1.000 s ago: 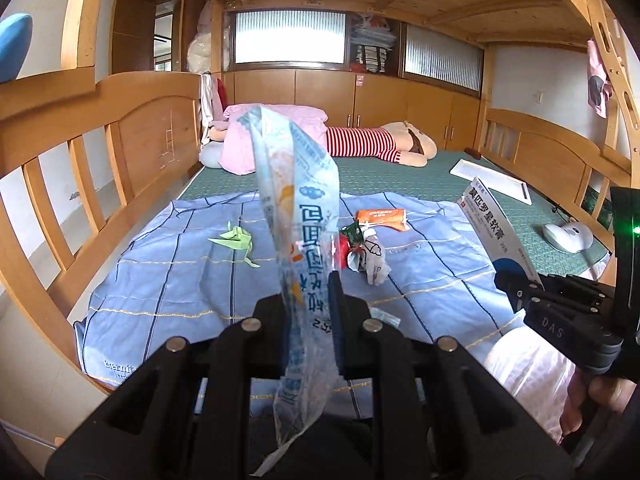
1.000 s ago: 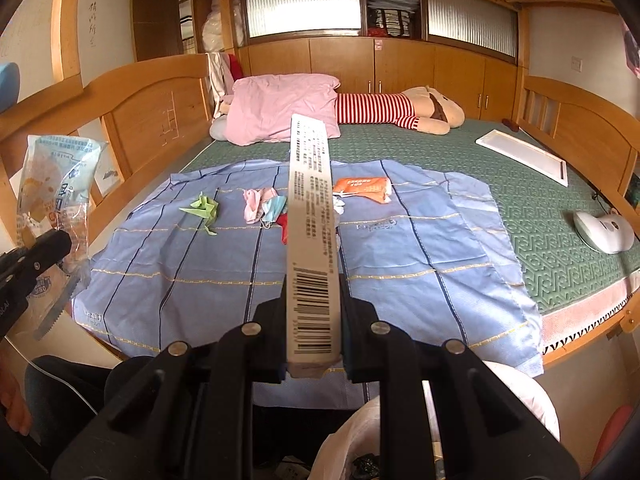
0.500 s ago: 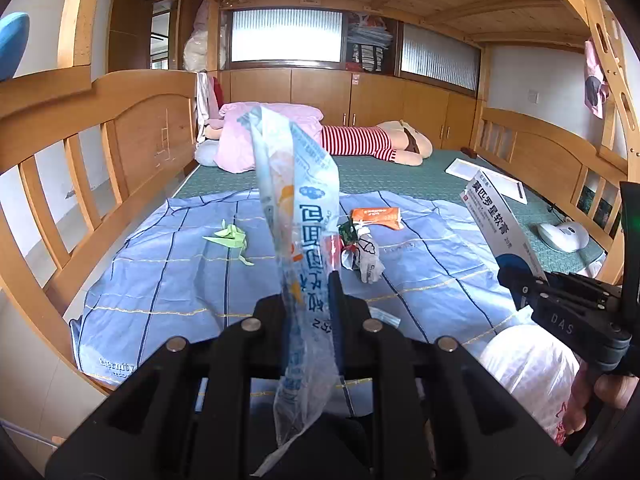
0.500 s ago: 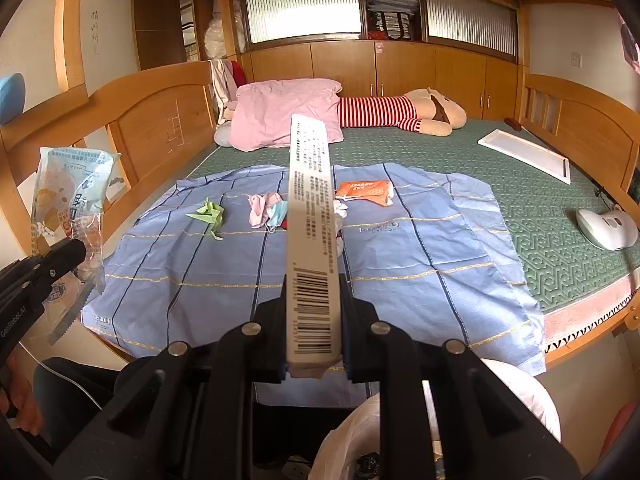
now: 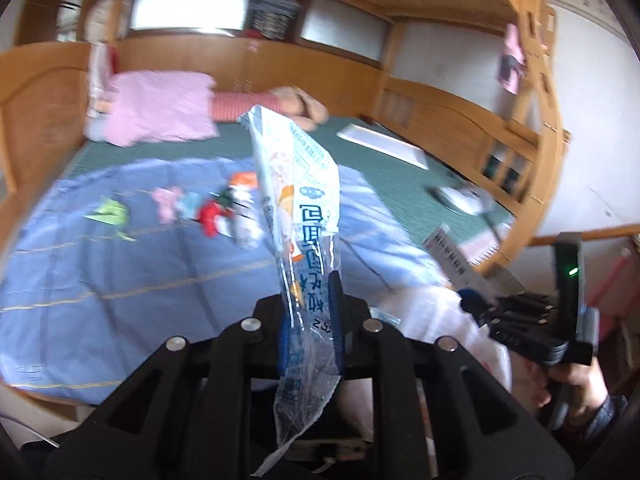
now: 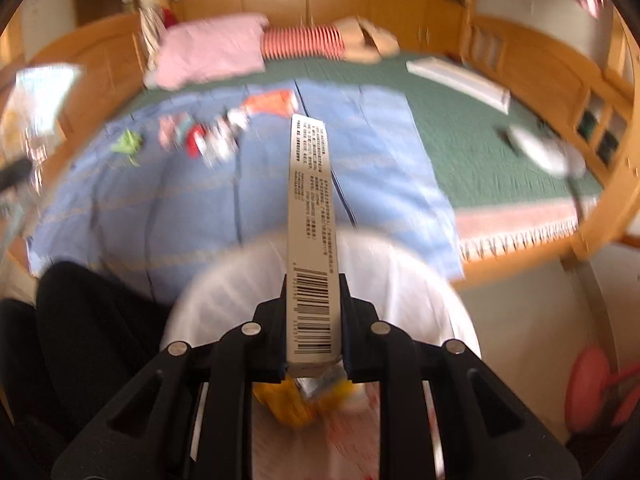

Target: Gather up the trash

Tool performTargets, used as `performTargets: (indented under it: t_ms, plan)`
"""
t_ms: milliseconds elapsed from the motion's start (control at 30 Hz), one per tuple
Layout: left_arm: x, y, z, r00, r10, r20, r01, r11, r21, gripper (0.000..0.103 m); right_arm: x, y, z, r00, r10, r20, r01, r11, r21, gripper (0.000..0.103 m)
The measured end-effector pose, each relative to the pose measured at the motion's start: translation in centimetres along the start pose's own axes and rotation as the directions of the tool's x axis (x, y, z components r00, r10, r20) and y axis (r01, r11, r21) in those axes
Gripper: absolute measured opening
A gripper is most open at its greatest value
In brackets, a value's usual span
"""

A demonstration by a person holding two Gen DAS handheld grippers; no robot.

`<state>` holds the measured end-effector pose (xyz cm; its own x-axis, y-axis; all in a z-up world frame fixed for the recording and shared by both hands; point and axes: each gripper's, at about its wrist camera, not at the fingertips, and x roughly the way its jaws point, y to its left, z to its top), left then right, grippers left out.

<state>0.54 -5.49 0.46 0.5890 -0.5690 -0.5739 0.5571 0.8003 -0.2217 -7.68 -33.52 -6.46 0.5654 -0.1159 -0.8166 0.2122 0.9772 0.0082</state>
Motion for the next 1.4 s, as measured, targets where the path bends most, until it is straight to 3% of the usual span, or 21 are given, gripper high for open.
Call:
performTargets:
  t_ms: [67, 167, 233, 300, 333, 400, 433, 500, 567, 667, 733, 767, 800, 900, 1000, 1133, 1233, 1267, 1300, 1333, 1400]
  plan:
    - [0.9, -1.2, -0.3, 0.999, -0.032, -0.025, 0.032, 0.999, 0.026, 0.018, 1.6, -0.7, -2.6, 0.993, 0.031, -0.115, -0.031, 1.0, 0.0, 0.024]
    - [2.5, -3.3, -1.0, 0.989, -0.116, -0.091, 0.122, 0.99, 0.068, 0.018, 1.9, -2.4, -4.6, 0.99, 0.04, -0.136, -0.032, 0.998, 0.061, 0.063]
    - [4.0, -4.6, -1.6, 0.964, -0.213, -0.159, 0.228, 0.97, 0.08, 0.018, 0.7, -4.6, -4.3, 0.997, 0.038, -0.063, -0.027, 0.986, 0.167, 0.067]
    - [5.6, -5.9, -2.3, 0.908, -0.345, -0.24, 0.364, 0.93, 0.041, 0.02, -0.7, -7.4, -3.7, 0.999, 0.043, 0.005, -0.043, 0.952, 0.303, 0.067]
    - [6.6, -6.6, -2.8, 0.868, -0.41, -0.28, 0.431, 0.902, 0.016, 0.03, -1.2, -8.5, -3.5, 0.999, 0.037, 0.027, -0.044, 0.937, 0.347, 0.067]
    - [8.2, -7.7, -3.8, 0.814, -0.478, -0.33, 0.5, 0.866, -0.021, 0.073, -2.0, -10.4, -3.5, 0.998, -0.002, 0.063, -0.025, 0.907, 0.42, 0.067]
    - [9.1, -8.1, -4.3, 0.804, -0.489, -0.339, 0.507, 0.861, -0.038, 0.092, -2.1, -10.9, -3.5, 0.998, -0.019, 0.066, -0.012, 0.9, 0.435, 0.067]
    - [10.4, -7.9, -4.7, 0.796, -0.482, -0.366, 0.5, 0.864, -0.05, 0.092, -2.1, -11.5, -3.6, 0.997, -0.048, 0.062, 0.015, 0.893, 0.449, 0.067]
    - [10.8, -6.8, -4.2, 0.823, -0.44, -0.359, 0.454, 0.89, -0.048, 0.092, -1.5, -11.1, -3.0, 0.997, -0.055, 0.057, 0.023, 0.89, 0.455, 0.067]
    - [10.0, -2.0, -1.9, 0.901, -0.356, -0.25, 0.353, 0.934, -0.058, 0.092, 0.9, -9.2, -0.2, 0.999, -0.011, 0.045, -0.01, 0.896, 0.443, 0.067]
    - [9.3, 2.6, -0.2, 0.961, -0.224, -0.164, 0.213, 0.974, -0.082, 0.093, 2.2, -7.0, 2.7, 0.998, 0.043, 0.051, -0.061, 0.907, 0.416, 0.067]
    - [9.1, 5.6, 0.7, 0.986, -0.104, -0.131, 0.09, 0.99, -0.106, 0.093, 2.7, -5.9, 4.4, 0.995, 0.078, 0.056, -0.094, 0.913, 0.397, 0.067]
    - [9.0, 7.3, 1.3, 0.993, -0.02, -0.119, 0.006, 0.993, -0.12, 0.093, 3.3, -5.0, 5.8, 0.992, 0.108, 0.059, -0.122, 0.916, 0.382, 0.067]
    - [8.9, 14.5, 2.5, 0.964, 0.248, -0.098, -0.261, 0.952, -0.159, 0.093, 6.4, -1.1, 12.3, 0.973, 0.22, 0.072, -0.232, 0.921, 0.312, 0.067]
    - [9.3, 21.9, 2.2, 0.92, 0.373, -0.118, -0.391, 0.883, -0.261, 0.093, 11.6, 3.2, 18.6, 0.968, 0.246, 0.055, -0.252, 0.946, 0.205, 0.072]
    - [10.6, 29.3, 0.1, 0.919, 0.349, -0.184, -0.395, 0.816, -0.421, 0.093, 21.4, 8.4, 24.2, 0.952, 0.305, -0.029, -0.299, 0.945, 0.132, 0.072]
    - [11.6, 32.9, -2.4, 0.882, 0.352, -0.313, -0.469, 0.712, -0.523, 0.093, 29.7, 11.2, 26.6, 0.946, 0.304, -0.116, -0.285, 0.946, 0.154, 0.072]
    - [11.5, 33.7, -2.9, 0.889, 0.318, -0.33, -0.456, 0.686, -0.567, 0.093, 32.5, 11.9, 27.0, 0.941, 0.305, -0.149, -0.278, 0.944, 0.18, 0.071]
    - [11.3, 34.1, -3.4, 0.898, 0.293, -0.328, -0.437, 0.677, -0.592, 0.093, 34.3, 12.4, 26.9, 0.938, 0.3, -0.172, -0.264, 0.943, 0.202, 0.063]
    - [11.0, 34.4, -3.8, 0.903, 0.275, -0.331, -0.427, 0.666, -0.612, 0.093, 35.1, 12.8, 26.7, 0.935, 0.306, -0.177, -0.264, 0.937, 0.227, 0.033]
    - [10.8, 34.5, -4.0, 0.894, 0.289, -0.344, -0.446, 0.652, -0.613, 0.093, 35.6, 13.6, 25.4, 0.901, 0.39, -0.19, -0.317, 0.891, 0.326, 0.023]
